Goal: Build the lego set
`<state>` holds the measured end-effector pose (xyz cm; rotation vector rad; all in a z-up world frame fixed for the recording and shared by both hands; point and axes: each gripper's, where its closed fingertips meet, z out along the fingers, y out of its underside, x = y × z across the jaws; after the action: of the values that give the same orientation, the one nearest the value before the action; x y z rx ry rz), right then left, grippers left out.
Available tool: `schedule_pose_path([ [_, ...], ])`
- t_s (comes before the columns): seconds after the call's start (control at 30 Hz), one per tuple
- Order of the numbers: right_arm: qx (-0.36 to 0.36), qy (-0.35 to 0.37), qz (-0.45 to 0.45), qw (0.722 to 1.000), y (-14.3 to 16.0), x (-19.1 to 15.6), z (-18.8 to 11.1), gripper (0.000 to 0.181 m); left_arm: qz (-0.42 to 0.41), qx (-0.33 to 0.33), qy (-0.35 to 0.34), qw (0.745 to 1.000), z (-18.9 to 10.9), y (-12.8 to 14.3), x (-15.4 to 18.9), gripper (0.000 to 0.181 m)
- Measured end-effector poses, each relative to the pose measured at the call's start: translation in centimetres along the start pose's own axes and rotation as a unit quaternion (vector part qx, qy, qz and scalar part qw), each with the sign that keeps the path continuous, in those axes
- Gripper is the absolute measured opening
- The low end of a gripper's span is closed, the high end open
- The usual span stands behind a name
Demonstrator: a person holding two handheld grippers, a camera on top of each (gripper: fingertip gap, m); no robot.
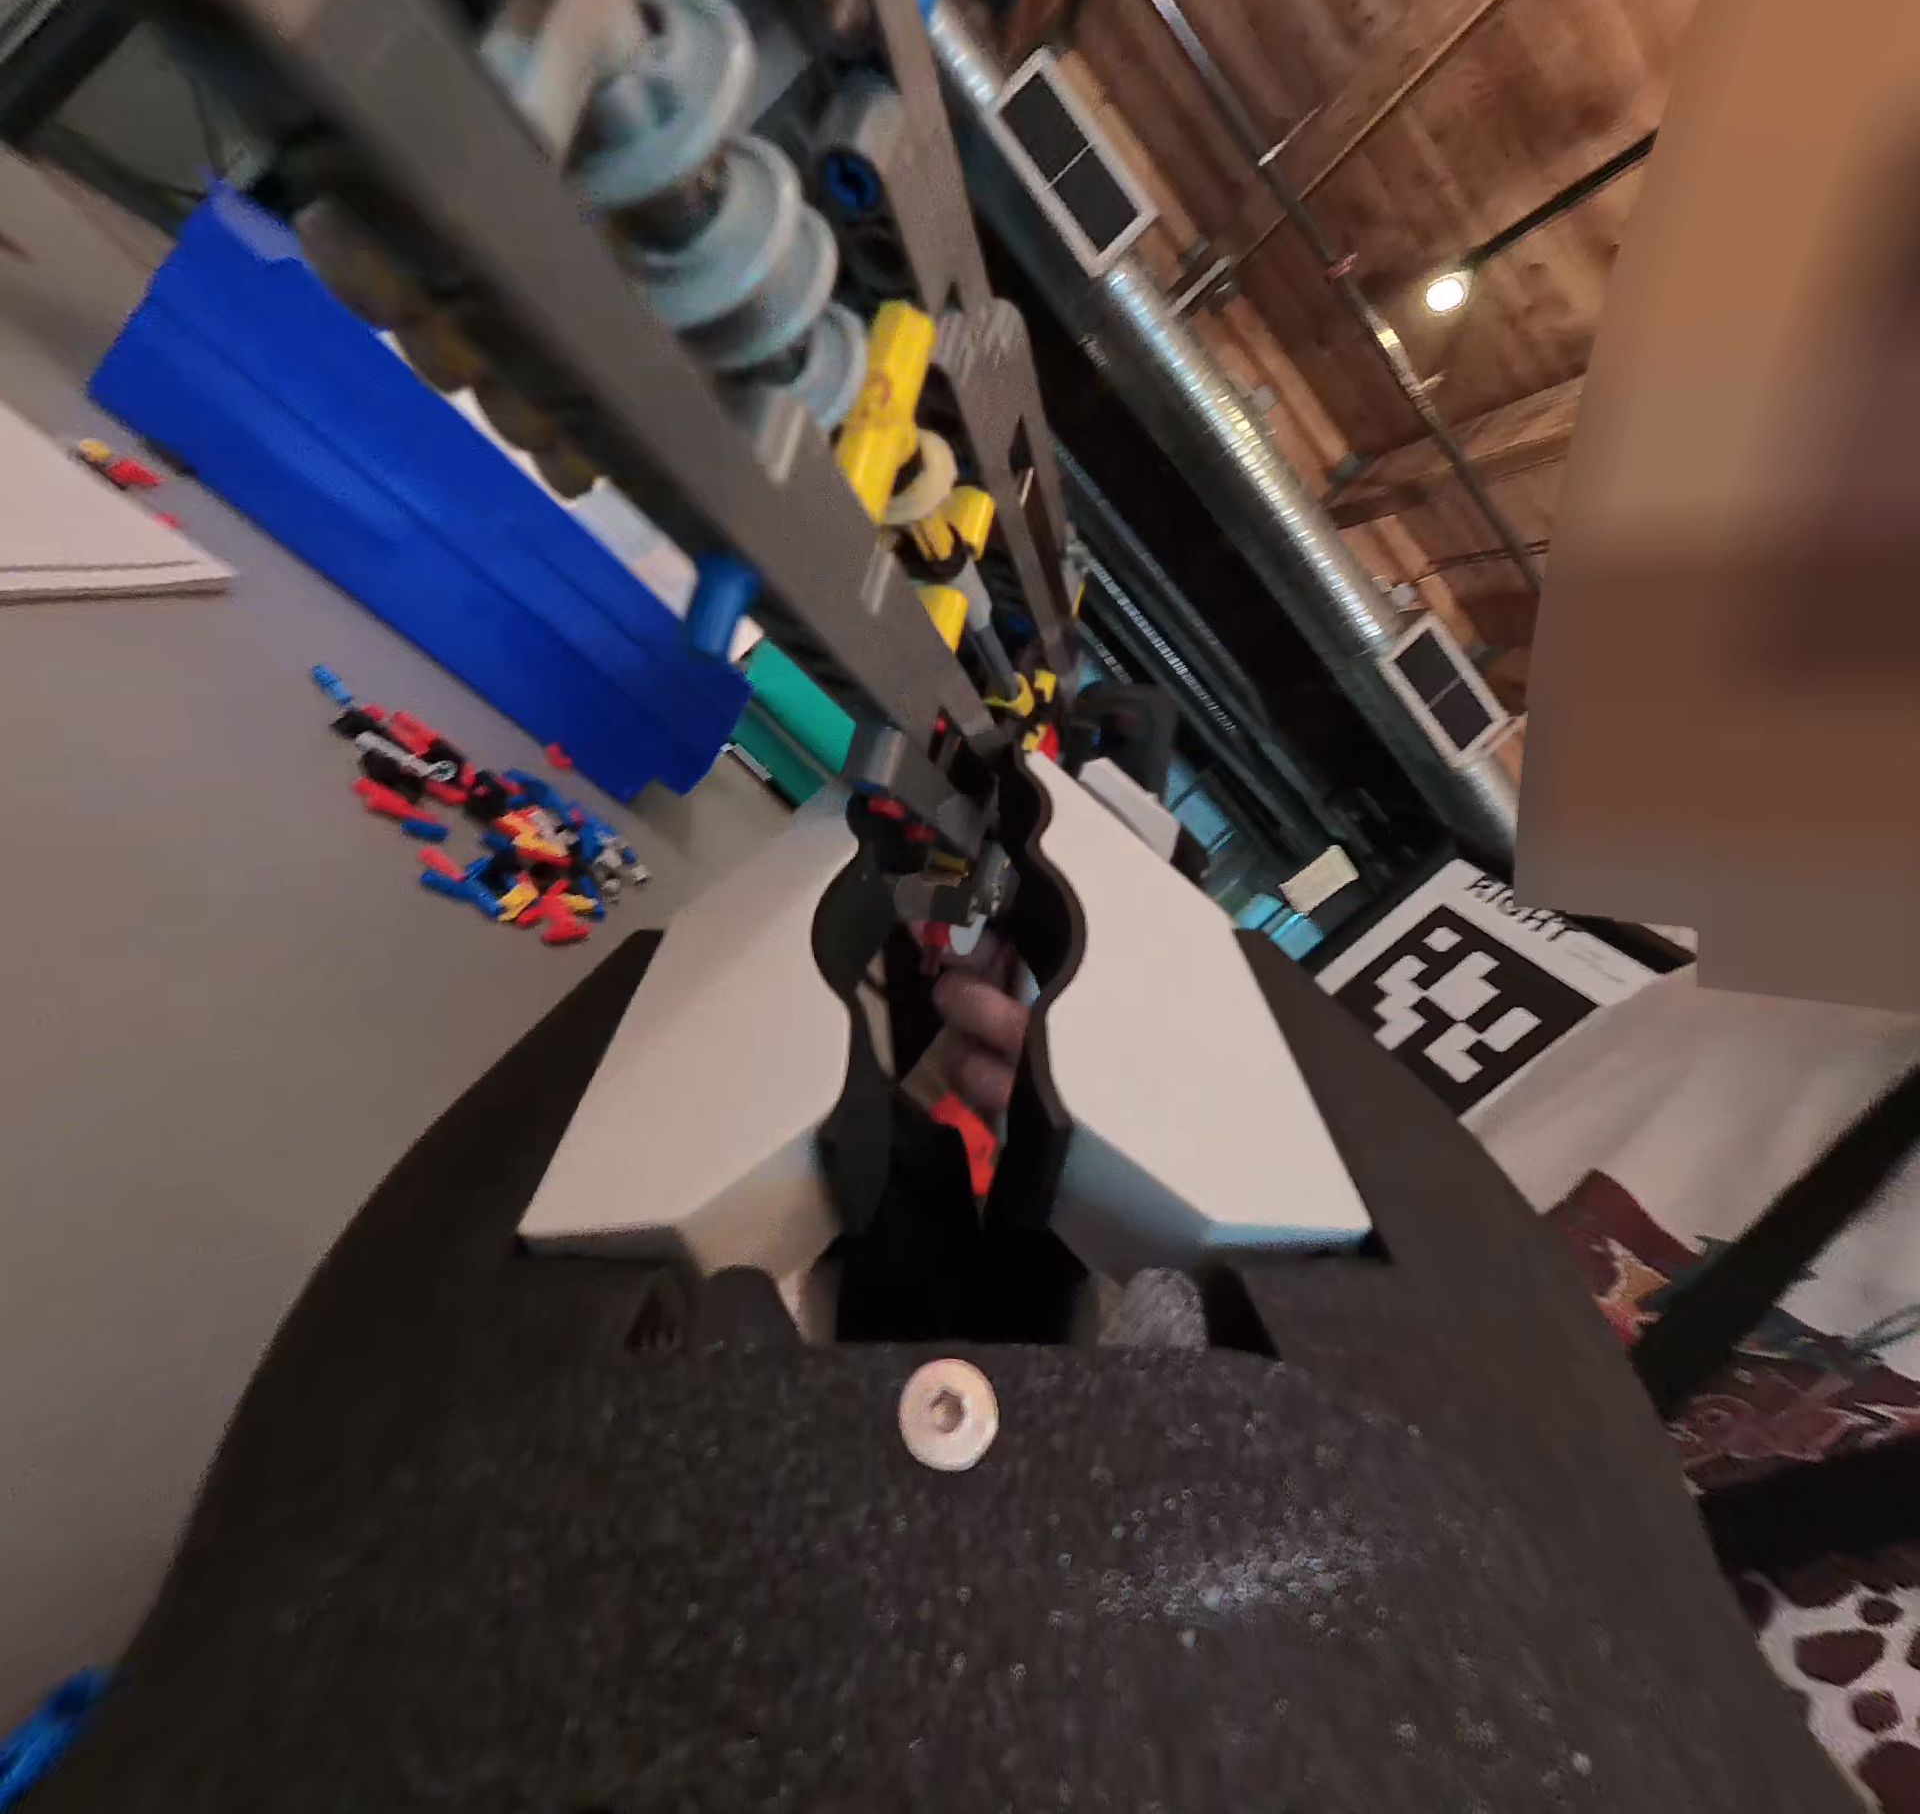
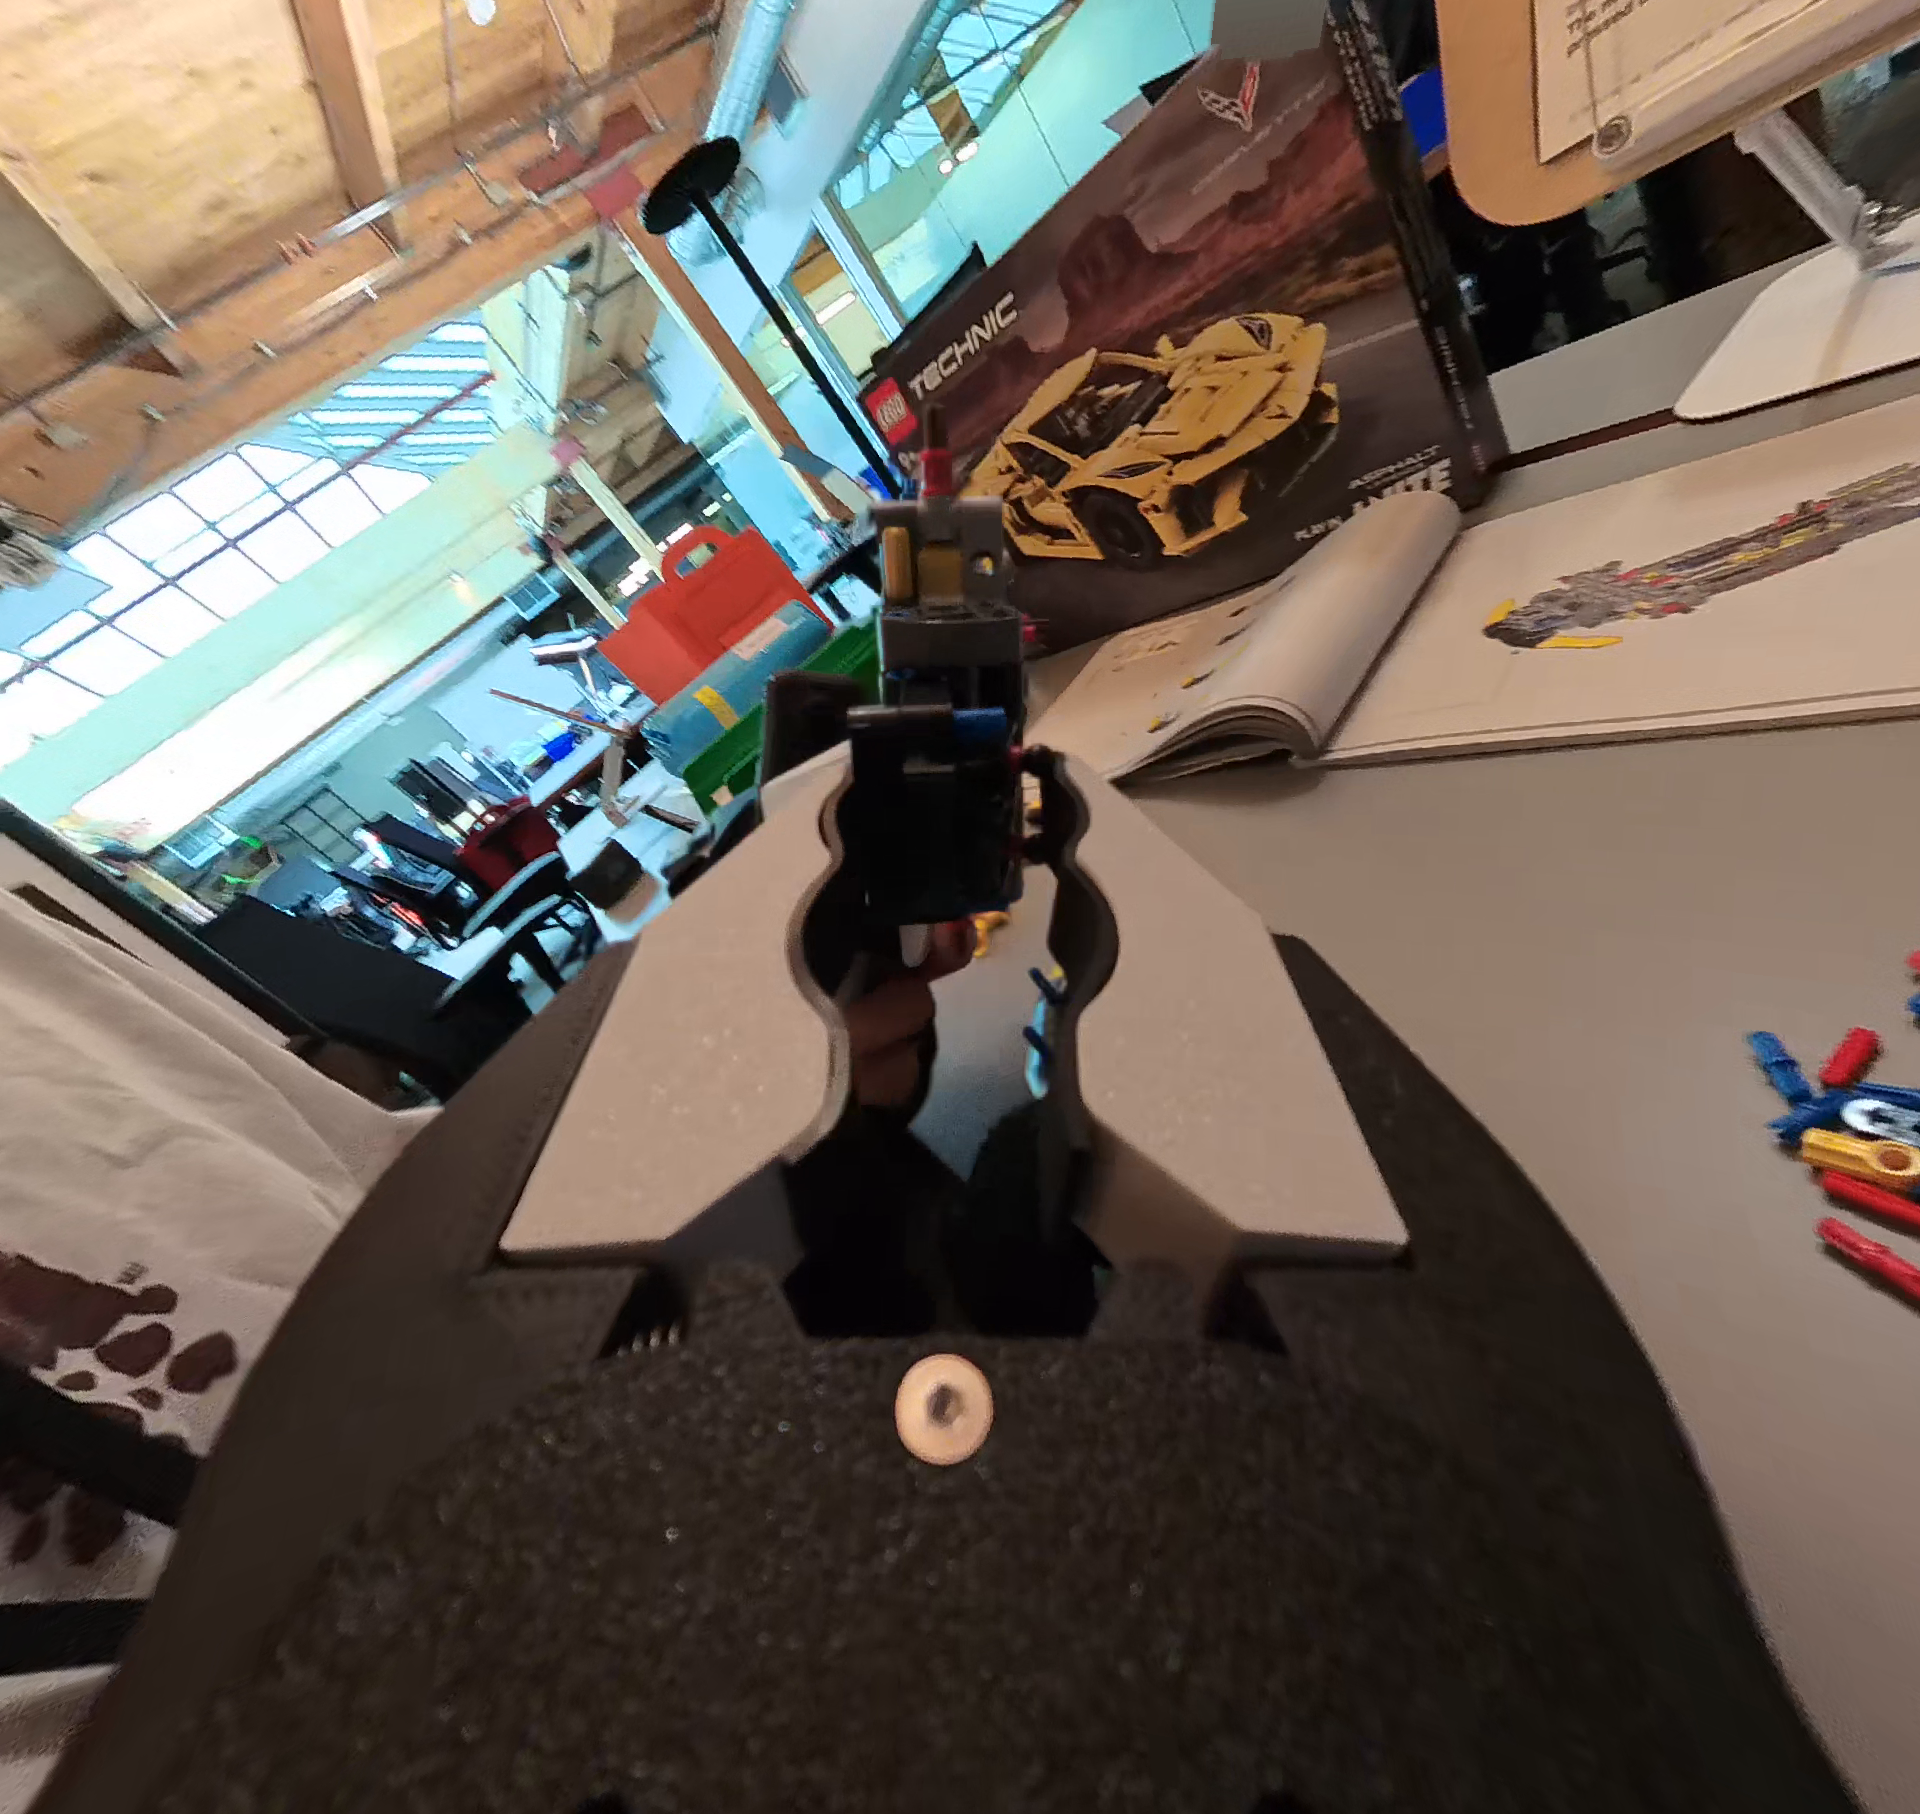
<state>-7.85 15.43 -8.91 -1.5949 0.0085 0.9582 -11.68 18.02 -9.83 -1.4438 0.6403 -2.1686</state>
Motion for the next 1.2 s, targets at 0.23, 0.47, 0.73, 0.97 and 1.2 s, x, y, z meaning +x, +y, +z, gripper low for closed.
schedule_pose_path([
  [0.23,-0.038,0.019,0.025,0.999,1.0,2.9,-0.1,0.031,0.015,-0.096,-0.124,0.988,-0.4,2.1,-3.5,0.027],
  [0.47,-0.062,0.003,0.145,0.987,2.3,6.0,0.3,0.032,-0.004,-0.164,-0.181,0.970,-1.4,3.6,-5.8,0.030],
  [0.73,-0.082,0.023,0.158,0.984,2.9,8.3,1.0,0.032,-0.001,-0.187,-0.216,0.958,-3.3,3.3,-6.5,0.035],
  [0.97,-0.096,0.040,0.137,0.985,3.2,9.5,1.3,0.032,0.103,-0.285,-0.221,0.927,-7.4,3.7,-4.3,0.032],
  [1.2,-0.116,0.045,0.115,0.985,4.1,9.5,1.5,0.032,0.266,-0.425,-0.330,0.800,-13.9,4.4,-8.0,0.027],
])
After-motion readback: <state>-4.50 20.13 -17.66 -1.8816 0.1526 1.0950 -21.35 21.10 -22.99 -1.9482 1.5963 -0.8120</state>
